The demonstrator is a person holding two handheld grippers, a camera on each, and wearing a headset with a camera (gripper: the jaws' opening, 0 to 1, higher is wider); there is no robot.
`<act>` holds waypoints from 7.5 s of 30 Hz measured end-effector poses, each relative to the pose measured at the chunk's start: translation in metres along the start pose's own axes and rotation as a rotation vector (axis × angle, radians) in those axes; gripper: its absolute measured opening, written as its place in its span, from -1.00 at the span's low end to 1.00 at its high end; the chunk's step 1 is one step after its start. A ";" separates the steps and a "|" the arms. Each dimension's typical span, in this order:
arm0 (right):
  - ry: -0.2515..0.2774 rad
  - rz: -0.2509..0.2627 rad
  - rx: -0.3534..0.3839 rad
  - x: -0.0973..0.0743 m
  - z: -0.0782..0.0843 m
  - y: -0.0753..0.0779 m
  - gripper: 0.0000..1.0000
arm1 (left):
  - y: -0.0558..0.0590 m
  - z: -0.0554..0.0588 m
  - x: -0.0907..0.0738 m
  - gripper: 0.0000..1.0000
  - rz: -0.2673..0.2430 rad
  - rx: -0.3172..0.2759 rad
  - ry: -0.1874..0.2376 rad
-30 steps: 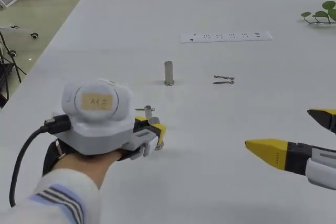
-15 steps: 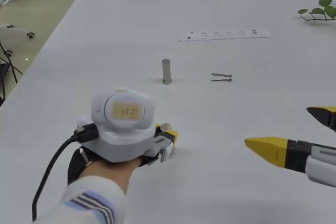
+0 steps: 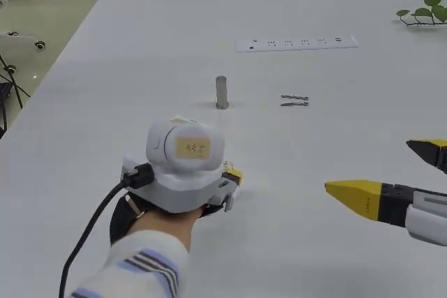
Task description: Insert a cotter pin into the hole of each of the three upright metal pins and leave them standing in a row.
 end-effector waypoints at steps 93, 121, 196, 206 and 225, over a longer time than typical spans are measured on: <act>-0.227 -0.134 -0.383 0.055 -0.064 0.075 0.42 | -0.046 0.008 -0.085 0.97 0.218 -0.037 0.093; -0.464 -0.317 -0.717 0.150 -0.082 0.110 -0.31 | -0.048 0.004 -0.092 0.97 0.203 -0.063 0.084; -0.688 -0.485 -0.786 0.242 -0.048 0.134 -1.00 | -0.031 0.011 -0.090 0.91 0.203 -0.090 0.035; -0.661 -0.476 -0.827 0.221 -0.065 0.123 -1.00 | -0.030 0.004 -0.090 0.91 0.214 -0.089 0.061; -0.500 -0.436 -0.901 0.178 -0.086 0.094 -1.00 | -0.026 -0.014 -0.085 0.84 0.254 -0.078 0.090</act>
Point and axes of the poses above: the centre of the closed fingertips' face, and the gripper's own axes: x roughly forward along the fingers, y roughly to its right, z roughly out of its underside, the point moved 10 cm from there along -x, roughly backward along the fingers, and after that the axes turned 10 degrees about -x, right-handed, at the moved point
